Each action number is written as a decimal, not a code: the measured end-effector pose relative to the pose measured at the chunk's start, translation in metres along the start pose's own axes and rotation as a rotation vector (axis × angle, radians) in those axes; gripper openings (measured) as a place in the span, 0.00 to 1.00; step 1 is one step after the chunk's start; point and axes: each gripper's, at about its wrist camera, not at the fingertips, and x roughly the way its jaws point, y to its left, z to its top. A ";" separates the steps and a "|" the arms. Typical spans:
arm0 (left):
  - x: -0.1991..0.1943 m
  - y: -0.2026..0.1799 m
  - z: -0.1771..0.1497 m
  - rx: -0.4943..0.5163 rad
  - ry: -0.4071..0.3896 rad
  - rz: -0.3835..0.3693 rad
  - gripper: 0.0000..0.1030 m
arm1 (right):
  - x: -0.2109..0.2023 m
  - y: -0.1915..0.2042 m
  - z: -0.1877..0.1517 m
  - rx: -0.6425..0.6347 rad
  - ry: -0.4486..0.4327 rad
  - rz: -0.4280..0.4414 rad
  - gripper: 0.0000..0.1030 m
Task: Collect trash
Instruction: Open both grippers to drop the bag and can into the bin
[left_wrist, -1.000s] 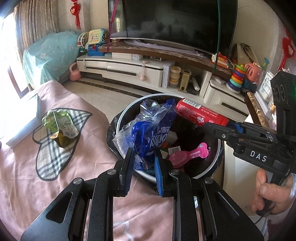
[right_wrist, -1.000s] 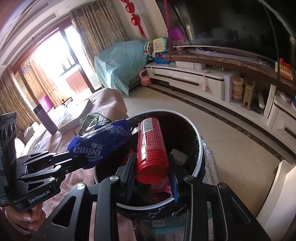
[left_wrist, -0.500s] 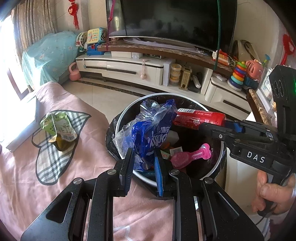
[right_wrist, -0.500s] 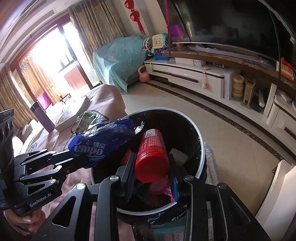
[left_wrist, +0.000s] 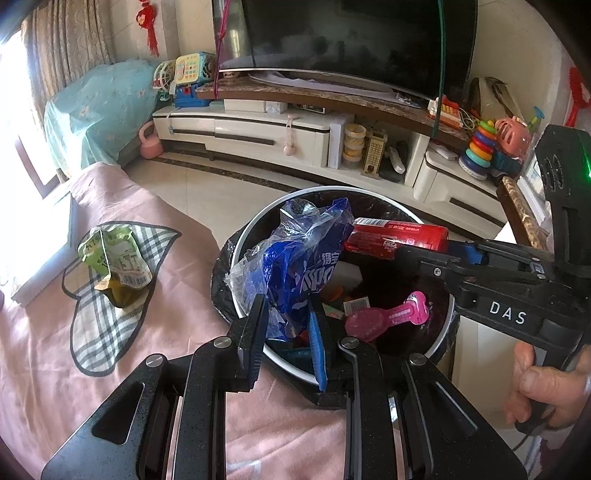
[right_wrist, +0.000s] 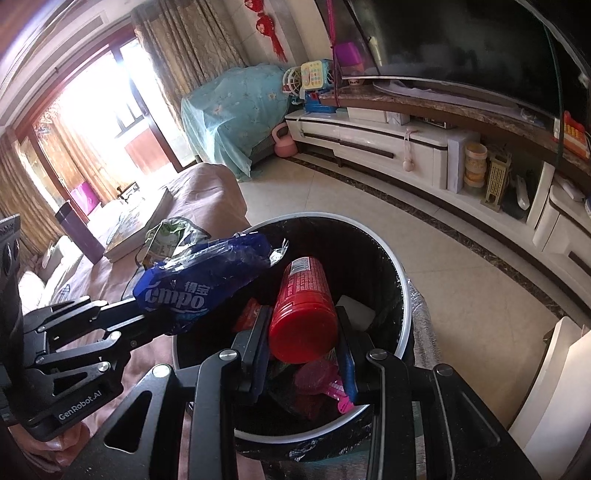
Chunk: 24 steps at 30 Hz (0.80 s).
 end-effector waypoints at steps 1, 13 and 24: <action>0.001 0.000 0.001 0.001 0.001 0.003 0.20 | 0.001 -0.001 0.001 0.000 0.000 0.000 0.32; -0.025 0.017 -0.014 -0.056 -0.028 0.038 0.72 | -0.021 0.000 -0.003 0.060 -0.061 0.032 0.59; -0.104 0.047 -0.072 -0.206 -0.166 0.057 0.84 | -0.081 0.026 -0.043 0.137 -0.192 0.047 0.98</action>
